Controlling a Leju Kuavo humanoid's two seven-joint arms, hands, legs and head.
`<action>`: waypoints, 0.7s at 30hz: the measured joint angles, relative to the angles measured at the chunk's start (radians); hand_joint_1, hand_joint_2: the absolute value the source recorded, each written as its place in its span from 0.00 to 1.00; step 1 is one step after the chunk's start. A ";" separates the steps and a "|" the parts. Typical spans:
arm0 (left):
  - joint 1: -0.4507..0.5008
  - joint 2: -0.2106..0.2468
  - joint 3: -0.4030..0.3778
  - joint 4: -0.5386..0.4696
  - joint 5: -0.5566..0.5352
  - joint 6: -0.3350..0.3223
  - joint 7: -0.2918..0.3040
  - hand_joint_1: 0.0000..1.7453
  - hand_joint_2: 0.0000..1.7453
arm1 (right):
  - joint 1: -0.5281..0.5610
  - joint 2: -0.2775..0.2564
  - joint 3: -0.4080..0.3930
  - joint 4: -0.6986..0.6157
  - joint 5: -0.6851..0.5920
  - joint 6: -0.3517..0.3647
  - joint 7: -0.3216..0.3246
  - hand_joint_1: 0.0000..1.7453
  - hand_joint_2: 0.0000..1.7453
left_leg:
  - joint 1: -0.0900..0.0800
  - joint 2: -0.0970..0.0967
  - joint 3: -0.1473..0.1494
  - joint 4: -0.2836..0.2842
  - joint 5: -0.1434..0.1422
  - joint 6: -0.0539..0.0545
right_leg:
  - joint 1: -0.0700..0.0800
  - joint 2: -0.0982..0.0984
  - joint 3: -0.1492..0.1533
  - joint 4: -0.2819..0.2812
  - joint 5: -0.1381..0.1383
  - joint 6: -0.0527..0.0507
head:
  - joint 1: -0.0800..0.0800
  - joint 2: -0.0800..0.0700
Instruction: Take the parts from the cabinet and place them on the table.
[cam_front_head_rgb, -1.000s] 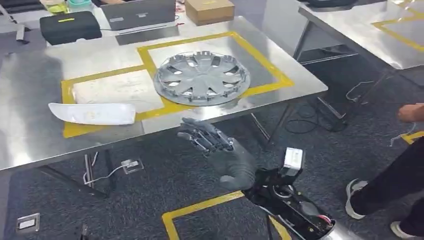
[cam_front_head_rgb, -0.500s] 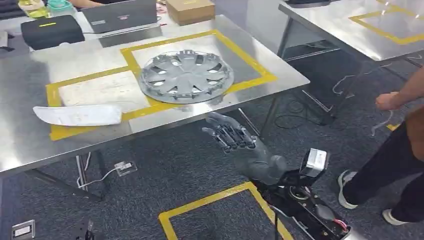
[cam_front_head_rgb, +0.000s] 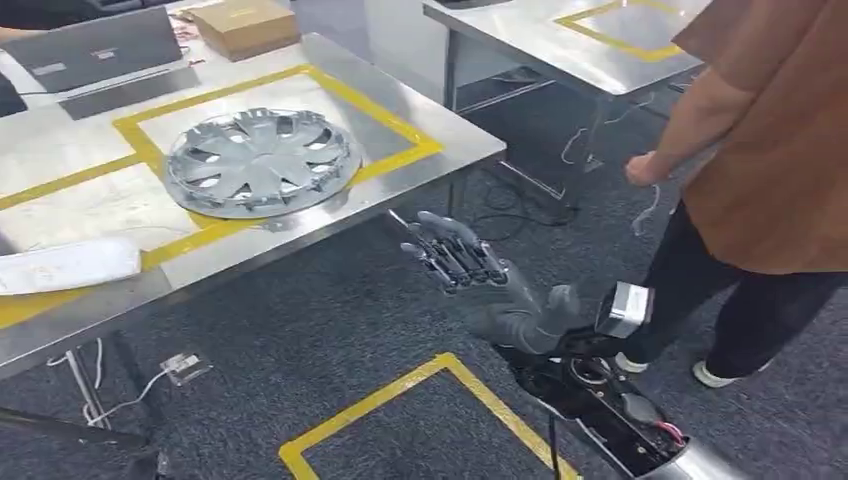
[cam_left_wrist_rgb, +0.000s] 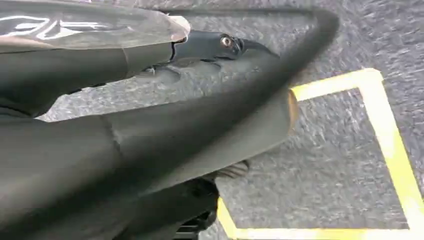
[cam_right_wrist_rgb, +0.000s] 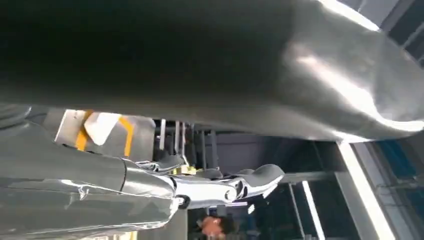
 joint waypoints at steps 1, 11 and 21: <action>-0.001 0.000 0.000 0.000 0.000 0.000 0.000 0.00 0.00 | 0.000 0.000 -0.002 0.000 0.000 0.000 0.000 0.00 0.00 | -0.002 0.008 0.000 0.000 0.000 0.003 | -0.003 0.008 -0.001 -0.002 0.003 0.005 | 0.001 0.000; 0.003 -0.002 0.001 0.000 0.007 0.004 0.000 0.00 0.00 | 0.006 -0.007 -0.030 0.001 -0.010 0.015 -0.007 0.00 0.00 | 0.010 0.119 0.008 -0.012 0.003 0.014 | -0.022 -0.115 -0.062 0.159 -0.060 0.051 | 0.047 0.000; 0.000 -0.002 0.007 0.000 0.015 0.007 0.000 0.00 0.00 | 0.001 -0.008 -0.043 0.001 -0.010 0.021 -0.015 0.00 0.00 | 0.011 0.066 -0.063 0.168 -0.115 -0.029 | -0.011 -0.104 0.011 -0.006 -0.003 -0.012 | 0.030 0.000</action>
